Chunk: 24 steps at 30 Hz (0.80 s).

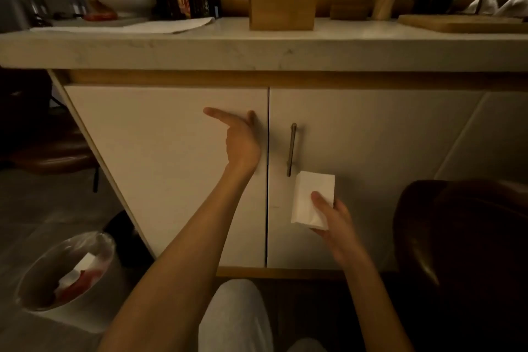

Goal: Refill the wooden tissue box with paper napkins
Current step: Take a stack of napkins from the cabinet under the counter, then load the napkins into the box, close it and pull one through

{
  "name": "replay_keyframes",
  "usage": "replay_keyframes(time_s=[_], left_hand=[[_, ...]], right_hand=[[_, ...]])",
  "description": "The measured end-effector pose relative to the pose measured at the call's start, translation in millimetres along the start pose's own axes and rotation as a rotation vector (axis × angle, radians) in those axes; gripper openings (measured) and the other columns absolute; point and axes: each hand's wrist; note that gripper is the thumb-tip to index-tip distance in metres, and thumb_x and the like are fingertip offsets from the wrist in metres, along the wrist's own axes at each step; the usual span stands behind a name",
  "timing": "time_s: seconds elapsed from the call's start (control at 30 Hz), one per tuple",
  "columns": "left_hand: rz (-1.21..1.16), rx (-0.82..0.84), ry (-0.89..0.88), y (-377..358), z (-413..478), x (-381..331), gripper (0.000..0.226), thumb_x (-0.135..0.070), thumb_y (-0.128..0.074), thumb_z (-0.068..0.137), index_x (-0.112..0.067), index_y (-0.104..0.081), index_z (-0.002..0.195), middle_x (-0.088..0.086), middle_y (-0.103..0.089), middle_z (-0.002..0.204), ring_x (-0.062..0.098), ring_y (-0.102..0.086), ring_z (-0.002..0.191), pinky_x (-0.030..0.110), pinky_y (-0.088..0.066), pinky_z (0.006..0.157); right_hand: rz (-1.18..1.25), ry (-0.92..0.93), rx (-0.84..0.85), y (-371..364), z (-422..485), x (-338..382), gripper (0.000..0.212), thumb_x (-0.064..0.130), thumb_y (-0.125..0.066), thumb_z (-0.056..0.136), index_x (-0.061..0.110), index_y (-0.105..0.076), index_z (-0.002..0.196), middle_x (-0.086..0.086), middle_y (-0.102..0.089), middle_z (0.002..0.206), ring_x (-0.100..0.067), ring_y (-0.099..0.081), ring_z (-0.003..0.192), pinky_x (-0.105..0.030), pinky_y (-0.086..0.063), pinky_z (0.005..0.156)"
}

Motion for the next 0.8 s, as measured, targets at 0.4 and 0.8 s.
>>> replay_keyframes(time_s=[0.4,0.8], left_hand=[[-0.032,0.098,-0.096,6,2,6,0.091,-0.022,-0.041,0.100,-0.024,0.041,0.140,0.029,-0.066,0.110,0.038,-0.066,0.092,0.055,-0.051,0.092],[-0.107,0.436,0.735,135,-102,-113,0.062,-0.050,-0.038,0.099,-0.020,-0.028,0.152,0.006,-0.038,0.154,0.023,-0.043,0.135,0.034,-0.032,0.111]], right_hand=[[0.043,-0.199,-0.133,-35,-24,26,0.046,0.025,-0.063,0.091,0.022,-0.046,0.134,-0.008,-0.061,0.122,-0.027,-0.062,0.108,-0.040,-0.056,0.081],[0.425,-0.567,-0.314,-135,-142,199,0.049,0.020,-0.057,0.094,0.015,-0.042,0.140,-0.016,-0.061,0.128,-0.033,-0.060,0.114,-0.041,-0.054,0.083]])
Point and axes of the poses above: each hand's wrist, its own z-axis towards the middle knuckle, its own y-axis out of the back of the hand, x = y × z
